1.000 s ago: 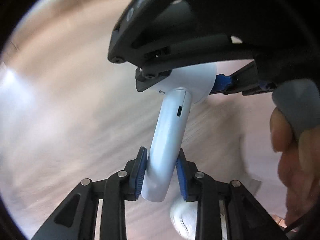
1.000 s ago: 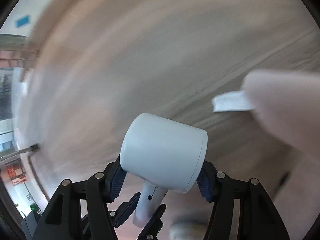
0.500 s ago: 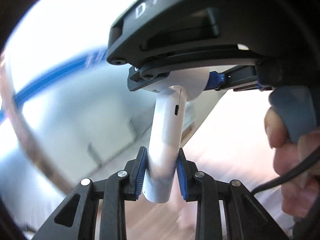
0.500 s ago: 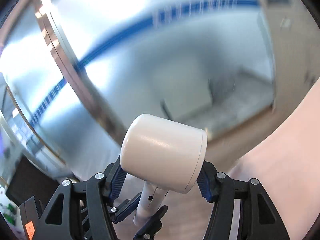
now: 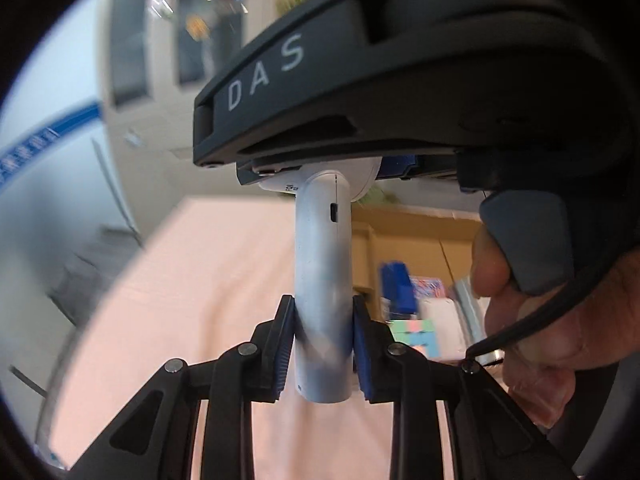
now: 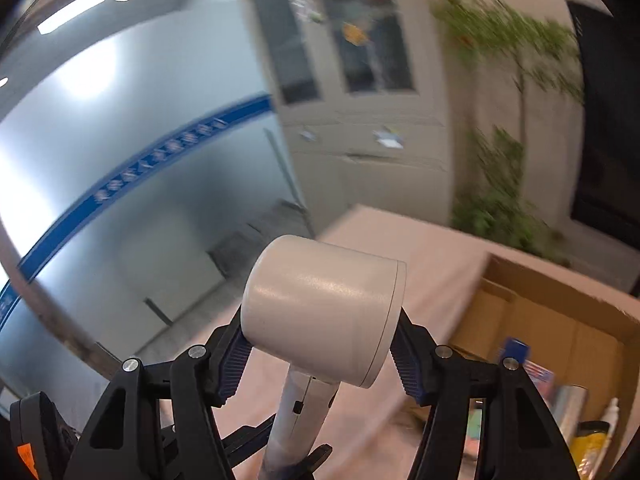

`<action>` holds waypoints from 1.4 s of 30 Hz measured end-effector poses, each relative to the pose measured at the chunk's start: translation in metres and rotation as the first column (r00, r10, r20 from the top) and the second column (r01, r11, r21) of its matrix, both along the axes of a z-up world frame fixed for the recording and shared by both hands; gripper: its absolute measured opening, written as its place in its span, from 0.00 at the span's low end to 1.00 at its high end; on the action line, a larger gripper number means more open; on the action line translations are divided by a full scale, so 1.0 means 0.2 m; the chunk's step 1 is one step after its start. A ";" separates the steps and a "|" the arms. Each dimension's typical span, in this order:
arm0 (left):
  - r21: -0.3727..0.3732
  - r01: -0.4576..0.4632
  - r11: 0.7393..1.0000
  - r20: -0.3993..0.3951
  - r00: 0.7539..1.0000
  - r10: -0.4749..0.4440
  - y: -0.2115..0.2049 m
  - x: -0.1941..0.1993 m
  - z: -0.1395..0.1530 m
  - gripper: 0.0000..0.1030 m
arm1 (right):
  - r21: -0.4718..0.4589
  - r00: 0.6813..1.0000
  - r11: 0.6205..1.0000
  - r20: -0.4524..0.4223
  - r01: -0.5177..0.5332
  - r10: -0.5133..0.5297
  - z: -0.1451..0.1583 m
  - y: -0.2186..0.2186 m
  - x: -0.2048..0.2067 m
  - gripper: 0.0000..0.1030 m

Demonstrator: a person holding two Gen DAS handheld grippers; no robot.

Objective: Organize rigid objects

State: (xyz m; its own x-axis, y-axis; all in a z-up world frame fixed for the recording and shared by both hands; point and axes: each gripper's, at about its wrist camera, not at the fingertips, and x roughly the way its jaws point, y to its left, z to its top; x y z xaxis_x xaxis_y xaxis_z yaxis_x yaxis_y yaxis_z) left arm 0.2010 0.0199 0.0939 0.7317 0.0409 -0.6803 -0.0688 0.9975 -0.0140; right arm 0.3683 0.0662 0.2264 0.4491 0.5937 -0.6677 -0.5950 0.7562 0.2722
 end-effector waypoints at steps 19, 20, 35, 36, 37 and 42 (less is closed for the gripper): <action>0.067 0.021 0.998 -0.231 0.973 -0.005 -0.14 0.19 -0.37 0.45 | -0.050 0.906 0.985 -0.386 0.168 -0.174 -1.25 -0.42 0.63 1.00; 0.116 0.010 0.993 -0.137 0.991 0.006 -0.18 0.06 -0.26 0.64 | -0.025 0.923 0.984 -0.345 0.176 -0.174 -1.16 -0.50 0.57 0.99; 0.026 0.132 0.991 0.201 0.970 -0.135 -0.43 -0.52 -0.24 0.99 | -0.146 0.768 0.774 0.331 0.616 -0.548 -0.95 -1.55 -1.28 1.00; 0.023 0.147 0.989 0.190 0.970 -0.149 -0.44 -0.48 -0.31 0.99 | -0.156 0.765 0.767 0.329 0.622 -0.554 -0.99 -1.55 -1.33 1.00; 0.019 0.159 0.987 0.178 0.971 -0.160 -0.44 -0.49 -0.31 0.99 | -0.166 0.765 0.763 0.323 0.625 -0.556 -1.02 -1.55 -1.37 1.00; 0.013 0.182 0.983 0.138 0.974 -0.182 -0.38 -0.48 -0.39 0.99 | -0.158 0.749 0.744 0.299 0.649 -0.591 -1.15 -1.56 -1.46 1.00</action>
